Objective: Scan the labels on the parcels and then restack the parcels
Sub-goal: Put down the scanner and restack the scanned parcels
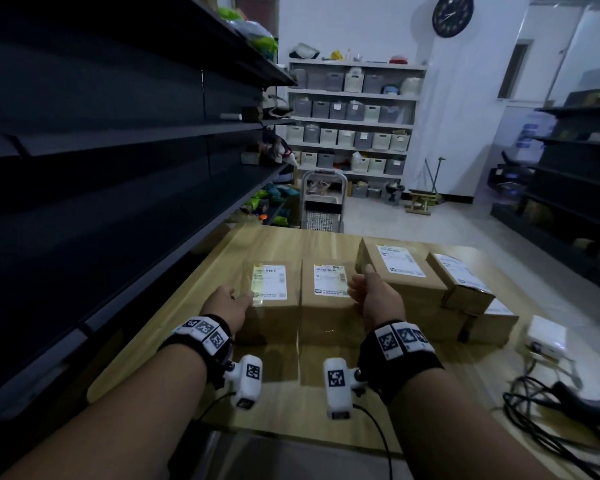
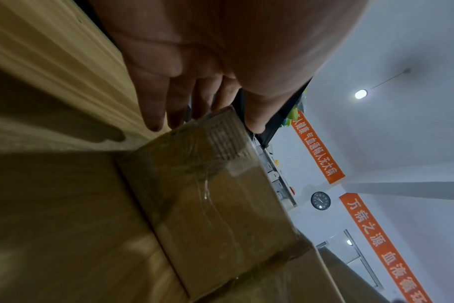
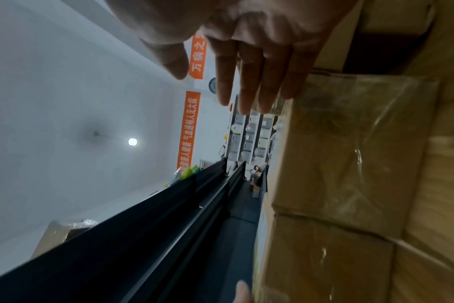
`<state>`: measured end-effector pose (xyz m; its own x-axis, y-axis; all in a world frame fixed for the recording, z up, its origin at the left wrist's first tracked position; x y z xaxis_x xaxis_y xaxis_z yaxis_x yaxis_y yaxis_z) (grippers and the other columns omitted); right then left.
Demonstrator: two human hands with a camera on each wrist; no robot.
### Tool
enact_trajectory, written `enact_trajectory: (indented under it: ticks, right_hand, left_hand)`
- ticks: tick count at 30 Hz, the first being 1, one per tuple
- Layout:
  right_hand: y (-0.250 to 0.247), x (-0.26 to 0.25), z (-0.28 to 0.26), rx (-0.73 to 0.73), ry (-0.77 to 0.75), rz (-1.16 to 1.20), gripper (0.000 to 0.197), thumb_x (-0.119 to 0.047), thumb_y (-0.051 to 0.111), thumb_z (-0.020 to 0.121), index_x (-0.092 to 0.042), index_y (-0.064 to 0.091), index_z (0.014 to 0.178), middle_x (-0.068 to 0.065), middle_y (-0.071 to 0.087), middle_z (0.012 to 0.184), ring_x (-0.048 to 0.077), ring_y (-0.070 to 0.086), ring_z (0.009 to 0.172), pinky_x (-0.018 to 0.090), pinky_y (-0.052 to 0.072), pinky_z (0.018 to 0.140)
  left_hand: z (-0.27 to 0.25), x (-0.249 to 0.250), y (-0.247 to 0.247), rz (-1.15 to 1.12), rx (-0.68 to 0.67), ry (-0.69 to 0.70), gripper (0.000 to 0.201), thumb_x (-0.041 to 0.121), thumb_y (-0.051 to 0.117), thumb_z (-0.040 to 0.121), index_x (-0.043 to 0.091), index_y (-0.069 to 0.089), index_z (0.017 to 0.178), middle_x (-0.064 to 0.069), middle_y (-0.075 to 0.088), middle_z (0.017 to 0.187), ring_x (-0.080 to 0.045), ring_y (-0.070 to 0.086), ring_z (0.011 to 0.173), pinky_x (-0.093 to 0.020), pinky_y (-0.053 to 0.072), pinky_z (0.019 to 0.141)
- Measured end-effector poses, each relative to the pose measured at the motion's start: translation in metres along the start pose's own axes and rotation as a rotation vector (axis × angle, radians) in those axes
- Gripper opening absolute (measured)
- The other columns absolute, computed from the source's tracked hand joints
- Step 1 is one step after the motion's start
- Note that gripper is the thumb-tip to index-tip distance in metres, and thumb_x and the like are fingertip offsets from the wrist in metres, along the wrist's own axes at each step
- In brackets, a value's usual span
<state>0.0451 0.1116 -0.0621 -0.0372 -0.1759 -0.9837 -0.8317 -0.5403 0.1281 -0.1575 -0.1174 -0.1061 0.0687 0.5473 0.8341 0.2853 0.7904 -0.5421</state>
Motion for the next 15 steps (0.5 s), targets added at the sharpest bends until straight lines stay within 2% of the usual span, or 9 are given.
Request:
enact_trajectory:
  ticks: [2, 4, 6, 7, 8, 10, 12, 13, 15]
  right_hand:
    - [0.018, 0.003, -0.003, -0.103, 0.016, 0.030, 0.035, -0.039, 0.060, 0.104, -0.010, 0.075, 0.116, 0.014, 0.078, 0.121, 0.029, 0.072, 0.115, 0.047, 0.053, 0.106]
    - [0.040, 0.008, -0.006, -0.213, 0.023, -0.001, 0.029, -0.038, 0.056, 0.106, -0.015, 0.071, 0.115, 0.019, 0.071, 0.134, 0.034, 0.067, 0.125, 0.047, 0.053, 0.108]
    - [0.059, 0.016, -0.013, -0.291, 0.059, -0.028, 0.027, -0.045, 0.056, 0.105, -0.022, 0.069, 0.103, 0.012, 0.075, 0.121, 0.027, 0.071, 0.113, 0.041, 0.057, 0.098]
    - [0.068, 0.022, -0.015, -0.312, 0.090, -0.031, 0.032, -0.051, 0.059, 0.102, -0.021, 0.069, 0.101, 0.007, 0.076, 0.114, 0.024, 0.071, 0.108, 0.040, 0.057, 0.096]
    - [0.076, 0.026, -0.017, -0.324, 0.104, -0.029, 0.040, -0.059, 0.063, 0.096, -0.021, 0.071, 0.100, 0.005, 0.077, 0.109, 0.023, 0.072, 0.107, 0.043, 0.056, 0.099]
    - [0.090, 0.034, -0.019, -0.334, 0.117, -0.085, 0.068, -0.083, 0.069, 0.072, -0.021, 0.076, 0.099, 0.002, 0.079, 0.108, 0.025, 0.072, 0.109, 0.048, 0.053, 0.105]
    - [0.104, 0.046, -0.012, -0.338, 0.115, -0.125, 0.094, -0.100, 0.064, 0.050, -0.026, 0.077, 0.106, 0.006, 0.078, 0.119, 0.031, 0.070, 0.117, 0.053, 0.051, 0.109]
    - [0.112, 0.053, -0.006, -0.348, 0.107, -0.135, 0.099, -0.105, 0.060, 0.045, -0.029, 0.076, 0.107, 0.008, 0.075, 0.125, 0.033, 0.068, 0.122, 0.055, 0.049, 0.112]
    - [0.126, 0.059, -0.009, -0.371, 0.130, -0.120, 0.088, -0.105, 0.060, 0.048, -0.035, 0.074, 0.097, 0.003, 0.073, 0.124, 0.030, 0.065, 0.123, 0.054, 0.046, 0.114]
  left_hand:
    - [0.003, -0.001, 0.003, -0.006, -0.007, 0.002, 0.056, 0.043, 0.063, 0.109, 0.009, 0.060, 0.154, -0.015, 0.068, 0.149, -0.037, 0.067, 0.130, -0.046, 0.053, 0.113]
    - [0.005, -0.001, 0.004, -0.019, -0.001, 0.020, 0.042, 0.039, 0.063, 0.110, 0.008, 0.071, 0.137, -0.014, 0.076, 0.131, -0.035, 0.071, 0.113, -0.043, 0.056, 0.104]
    - [0.007, -0.001, 0.003, 0.003, 0.007, 0.039, 0.036, 0.036, 0.063, 0.110, 0.007, 0.076, 0.127, -0.011, 0.078, 0.118, -0.033, 0.071, 0.104, -0.041, 0.056, 0.097]
    - [0.007, -0.001, 0.001, 0.012, 0.014, 0.042, 0.034, 0.034, 0.063, 0.111, 0.007, 0.077, 0.125, -0.009, 0.076, 0.111, -0.032, 0.070, 0.101, -0.039, 0.054, 0.093]
    - [0.008, -0.002, -0.001, 0.015, 0.019, 0.038, 0.033, 0.033, 0.063, 0.111, 0.007, 0.078, 0.124, -0.008, 0.074, 0.107, -0.032, 0.069, 0.098, -0.037, 0.051, 0.090]
    - [0.010, -0.004, -0.008, 0.025, 0.025, 0.045, 0.031, 0.031, 0.061, 0.112, 0.007, 0.080, 0.119, -0.010, 0.075, 0.103, -0.033, 0.071, 0.098, -0.036, 0.050, 0.087]
    - [0.013, -0.009, -0.016, 0.034, 0.035, 0.050, 0.031, 0.030, 0.060, 0.113, 0.007, 0.081, 0.119, -0.013, 0.077, 0.107, -0.035, 0.072, 0.101, -0.036, 0.051, 0.088]
    - [0.014, -0.011, -0.021, 0.037, 0.042, 0.053, 0.032, 0.030, 0.060, 0.113, 0.007, 0.081, 0.121, -0.015, 0.078, 0.111, -0.035, 0.072, 0.101, -0.036, 0.051, 0.089]
    - [0.017, -0.017, -0.030, 0.042, 0.061, 0.055, 0.033, 0.030, 0.060, 0.113, 0.007, 0.080, 0.124, -0.016, 0.079, 0.116, -0.034, 0.071, 0.102, -0.037, 0.053, 0.092]
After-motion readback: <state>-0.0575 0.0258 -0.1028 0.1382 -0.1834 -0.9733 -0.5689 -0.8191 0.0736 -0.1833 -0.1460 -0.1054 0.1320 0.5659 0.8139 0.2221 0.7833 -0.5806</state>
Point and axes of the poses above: each hand's wrist, its own z-axis towards the middle knuckle, its own y-axis out of the palm, x = y × z, the point moved 6 cm from there along z, towards the middle knuckle
